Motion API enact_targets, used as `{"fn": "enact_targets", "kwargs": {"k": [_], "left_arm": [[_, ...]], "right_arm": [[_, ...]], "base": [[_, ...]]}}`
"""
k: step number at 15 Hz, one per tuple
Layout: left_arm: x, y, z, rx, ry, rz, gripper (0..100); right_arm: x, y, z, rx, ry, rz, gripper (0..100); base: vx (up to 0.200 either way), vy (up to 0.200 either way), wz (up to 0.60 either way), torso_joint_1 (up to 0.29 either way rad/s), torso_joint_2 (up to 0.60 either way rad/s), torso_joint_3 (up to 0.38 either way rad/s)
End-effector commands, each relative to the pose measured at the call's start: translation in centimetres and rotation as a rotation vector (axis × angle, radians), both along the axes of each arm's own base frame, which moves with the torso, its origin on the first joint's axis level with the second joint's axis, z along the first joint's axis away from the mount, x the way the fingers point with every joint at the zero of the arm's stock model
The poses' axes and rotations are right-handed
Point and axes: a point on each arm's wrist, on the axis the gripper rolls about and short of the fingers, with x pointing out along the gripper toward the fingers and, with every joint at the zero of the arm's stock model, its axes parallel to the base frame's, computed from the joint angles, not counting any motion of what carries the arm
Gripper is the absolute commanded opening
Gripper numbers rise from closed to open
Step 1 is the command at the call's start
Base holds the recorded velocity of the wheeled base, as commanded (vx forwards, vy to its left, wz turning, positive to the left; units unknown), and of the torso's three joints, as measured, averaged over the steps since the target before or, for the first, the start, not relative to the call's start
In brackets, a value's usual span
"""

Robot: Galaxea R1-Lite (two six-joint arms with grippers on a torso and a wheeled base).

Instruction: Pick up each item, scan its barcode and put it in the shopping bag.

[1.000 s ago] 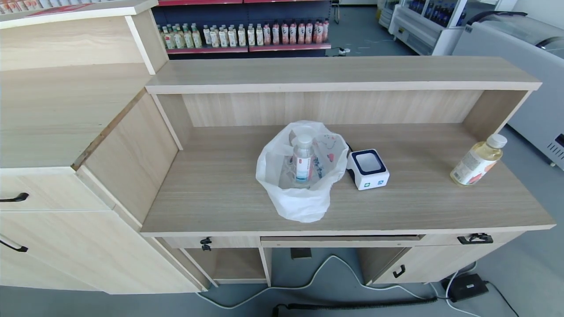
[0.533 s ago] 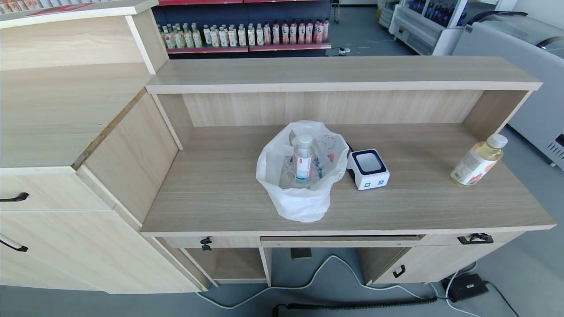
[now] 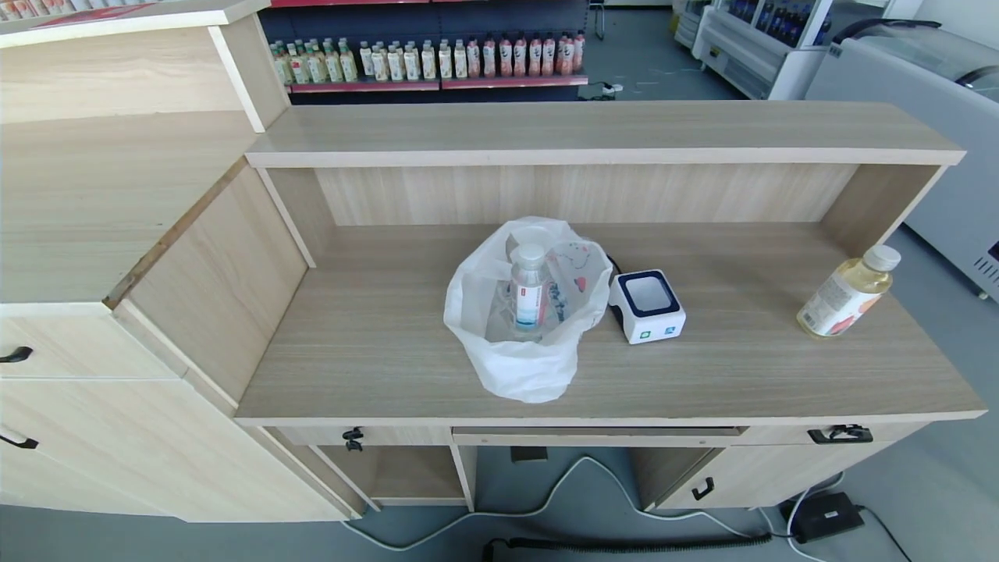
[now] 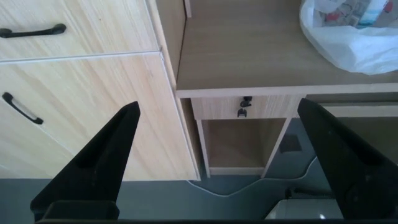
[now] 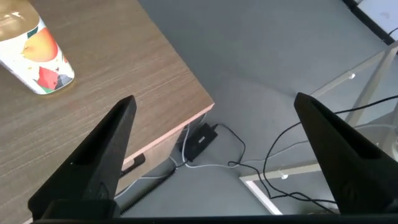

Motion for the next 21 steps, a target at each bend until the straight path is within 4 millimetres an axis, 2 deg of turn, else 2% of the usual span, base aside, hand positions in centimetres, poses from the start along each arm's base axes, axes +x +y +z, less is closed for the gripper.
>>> {"fn": "enact_targets", "kwargs": {"k": [1,5,9,13,17,21], "left_arm": [[0.0,0.0,0.0,-0.001,0.0,-0.001,100],[0.0,0.0,0.0,-0.004,0.0,-0.001,100],[0.0,0.0,0.0,-0.004,0.0,-0.001,100],[0.0,0.0,0.0,-0.004,0.0,-0.001,100],[0.0,0.0,0.0,-0.004,0.0,-0.001,100],[0.0,0.0,0.0,-0.004,0.001,-0.001,100]], "right_arm": [[0.5,0.0,0.0,-0.002,-0.002,0.035,100],[2.4,0.8,0.1,-0.003,-0.004,0.124,100],[4.3,4.3,-0.6,0.037,0.017,0.334,100],[6.1,6.5,-1.3,0.041,0.035,0.426,100],[7.7,6.0,-2.3,0.03,0.058,0.432,100],[10.7,5.2,-3.3,-0.029,0.033,0.376,100]], "base": [[0.0,-0.2,0.0,0.007,0.0,0.002],[0.0,0.0,0.0,0.0,0.0,0.0],[0.0,0.0,0.0,0.0,0.0,0.0],[0.0,0.0,0.0,0.0,0.0,0.0],[0.0,0.0,0.0,0.0,0.0,0.0],[0.0,0.0,0.0,0.0,0.0,0.0]]}}
